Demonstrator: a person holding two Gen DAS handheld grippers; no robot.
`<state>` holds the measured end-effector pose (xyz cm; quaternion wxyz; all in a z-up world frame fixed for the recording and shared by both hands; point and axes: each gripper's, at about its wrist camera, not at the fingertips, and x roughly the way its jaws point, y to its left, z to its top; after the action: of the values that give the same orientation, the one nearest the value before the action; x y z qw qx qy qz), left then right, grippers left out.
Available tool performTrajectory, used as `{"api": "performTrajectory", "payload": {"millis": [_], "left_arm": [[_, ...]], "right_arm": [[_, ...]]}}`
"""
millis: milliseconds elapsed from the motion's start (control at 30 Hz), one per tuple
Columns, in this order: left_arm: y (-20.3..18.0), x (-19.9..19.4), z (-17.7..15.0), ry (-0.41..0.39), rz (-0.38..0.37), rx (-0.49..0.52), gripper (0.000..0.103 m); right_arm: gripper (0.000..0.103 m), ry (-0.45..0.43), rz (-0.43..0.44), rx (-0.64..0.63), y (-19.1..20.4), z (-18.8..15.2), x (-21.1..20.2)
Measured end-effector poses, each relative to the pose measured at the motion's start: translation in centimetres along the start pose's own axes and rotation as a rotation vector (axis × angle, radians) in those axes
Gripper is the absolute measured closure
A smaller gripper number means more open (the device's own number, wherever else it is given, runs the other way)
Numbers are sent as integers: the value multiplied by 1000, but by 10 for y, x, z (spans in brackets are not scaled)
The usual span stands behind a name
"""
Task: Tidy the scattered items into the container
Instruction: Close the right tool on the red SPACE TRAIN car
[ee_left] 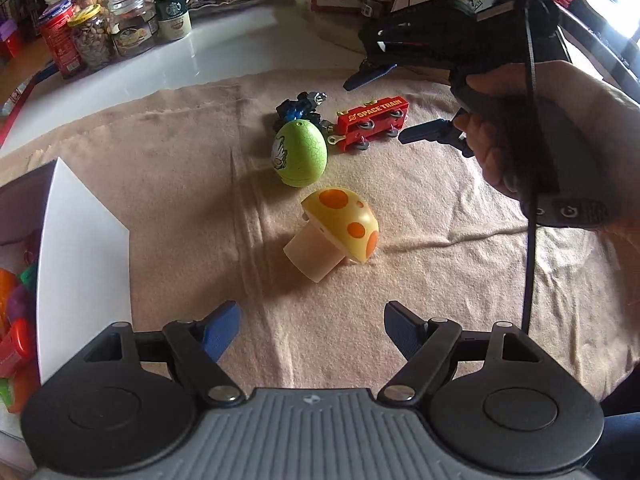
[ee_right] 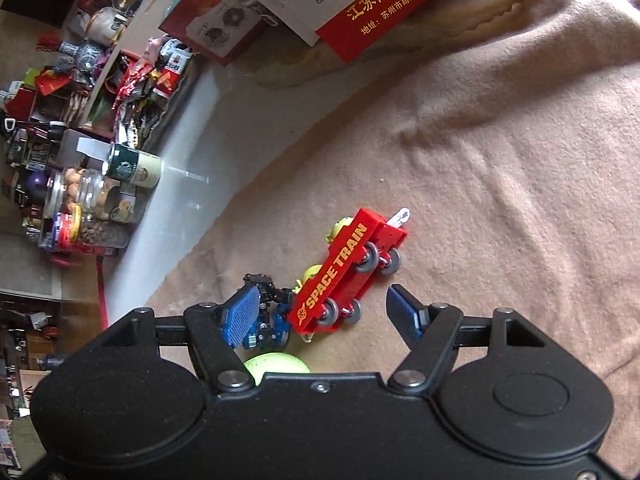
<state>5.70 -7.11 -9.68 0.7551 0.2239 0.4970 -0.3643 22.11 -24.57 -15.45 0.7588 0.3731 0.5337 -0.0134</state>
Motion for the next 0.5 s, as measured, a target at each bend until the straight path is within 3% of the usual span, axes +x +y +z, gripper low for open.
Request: {"api": "performTrajectory", "payload": {"millis": [167, 300, 500], "left_arm": [[3, -4, 0, -9, 2, 0, 23], [3, -6, 0, -15, 2, 4, 23], [4, -5, 0, -12, 3, 9, 23]], "right_arm": [[38, -17, -98, -81, 14, 2, 15], [54, -28, -184, -290, 35, -5, 23], [73, 0, -198, -469, 42, -16, 8]]}}
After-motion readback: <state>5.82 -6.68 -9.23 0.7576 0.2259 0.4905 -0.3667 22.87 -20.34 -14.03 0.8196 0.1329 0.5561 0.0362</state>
